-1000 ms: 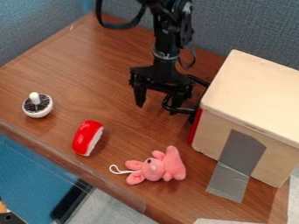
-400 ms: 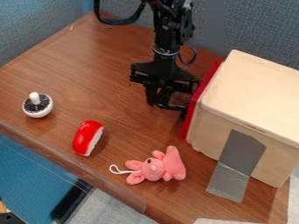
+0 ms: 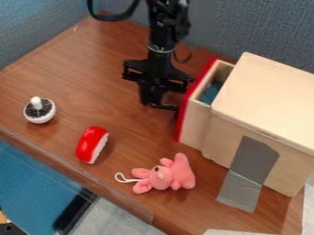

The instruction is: Open the drawer

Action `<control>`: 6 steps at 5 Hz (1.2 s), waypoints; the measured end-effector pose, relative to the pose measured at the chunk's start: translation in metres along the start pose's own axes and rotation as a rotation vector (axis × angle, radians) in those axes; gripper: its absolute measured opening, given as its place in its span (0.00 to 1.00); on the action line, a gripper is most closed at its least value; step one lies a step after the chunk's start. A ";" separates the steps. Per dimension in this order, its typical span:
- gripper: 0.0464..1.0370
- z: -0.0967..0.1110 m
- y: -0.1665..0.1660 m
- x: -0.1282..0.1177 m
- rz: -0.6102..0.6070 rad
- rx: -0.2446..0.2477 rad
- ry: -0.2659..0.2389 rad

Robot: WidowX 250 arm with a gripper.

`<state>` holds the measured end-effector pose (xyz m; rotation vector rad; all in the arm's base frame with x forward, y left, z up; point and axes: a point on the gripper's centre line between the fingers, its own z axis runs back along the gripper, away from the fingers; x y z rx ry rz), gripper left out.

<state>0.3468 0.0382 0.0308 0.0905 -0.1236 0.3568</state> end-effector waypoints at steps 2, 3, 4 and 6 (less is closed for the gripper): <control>0.11 -0.003 0.036 0.007 0.037 0.034 0.003; 0.11 -0.004 0.045 0.008 0.049 0.040 0.005; 0.11 -0.005 0.055 0.009 0.053 0.044 0.009; 0.10 -0.002 0.077 0.017 0.102 0.045 -0.006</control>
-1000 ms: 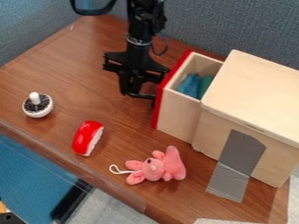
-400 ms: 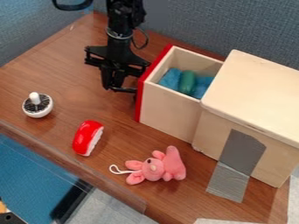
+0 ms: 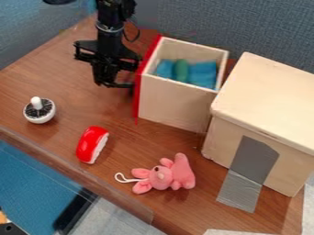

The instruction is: Open the drawer

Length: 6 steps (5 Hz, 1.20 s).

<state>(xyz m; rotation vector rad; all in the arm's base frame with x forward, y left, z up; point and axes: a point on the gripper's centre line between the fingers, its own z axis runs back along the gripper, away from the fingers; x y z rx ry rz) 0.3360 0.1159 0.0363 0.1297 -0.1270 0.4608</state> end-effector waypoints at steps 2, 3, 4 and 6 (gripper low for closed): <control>0.09 0.000 0.002 0.000 -0.019 -0.019 0.007; 0.09 0.000 0.002 0.001 -0.064 -0.052 0.008; 0.09 -0.001 0.002 0.007 -0.174 -0.114 -0.032; 0.09 -0.001 0.002 0.009 -0.297 -0.105 -0.051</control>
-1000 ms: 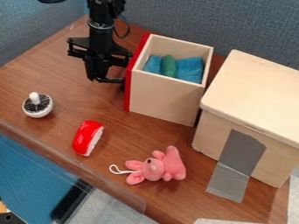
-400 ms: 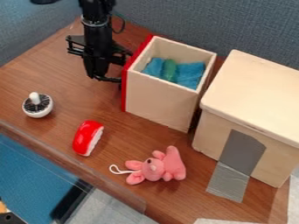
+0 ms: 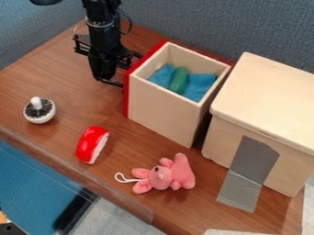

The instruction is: Open the drawer

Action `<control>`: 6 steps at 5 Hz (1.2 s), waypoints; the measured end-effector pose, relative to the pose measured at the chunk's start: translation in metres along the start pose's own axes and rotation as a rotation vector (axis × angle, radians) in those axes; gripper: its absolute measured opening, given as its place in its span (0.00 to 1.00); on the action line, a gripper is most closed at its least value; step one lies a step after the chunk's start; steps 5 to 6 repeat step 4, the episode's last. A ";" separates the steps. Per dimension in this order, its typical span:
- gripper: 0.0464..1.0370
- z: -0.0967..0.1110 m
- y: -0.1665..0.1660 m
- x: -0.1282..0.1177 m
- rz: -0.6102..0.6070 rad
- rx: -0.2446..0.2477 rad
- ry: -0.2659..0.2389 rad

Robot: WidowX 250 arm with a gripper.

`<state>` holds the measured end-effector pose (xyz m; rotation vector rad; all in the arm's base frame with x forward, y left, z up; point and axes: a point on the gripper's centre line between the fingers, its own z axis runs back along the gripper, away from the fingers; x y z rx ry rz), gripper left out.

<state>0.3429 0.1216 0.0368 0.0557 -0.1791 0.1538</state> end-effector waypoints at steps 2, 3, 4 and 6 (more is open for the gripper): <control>0.34 0.010 0.002 -0.002 0.059 0.065 0.013; 0.65 0.032 0.008 0.002 0.078 0.122 -0.024; 0.93 0.052 0.004 0.003 0.062 0.142 -0.048; 0.93 0.052 0.004 0.003 0.062 0.142 -0.048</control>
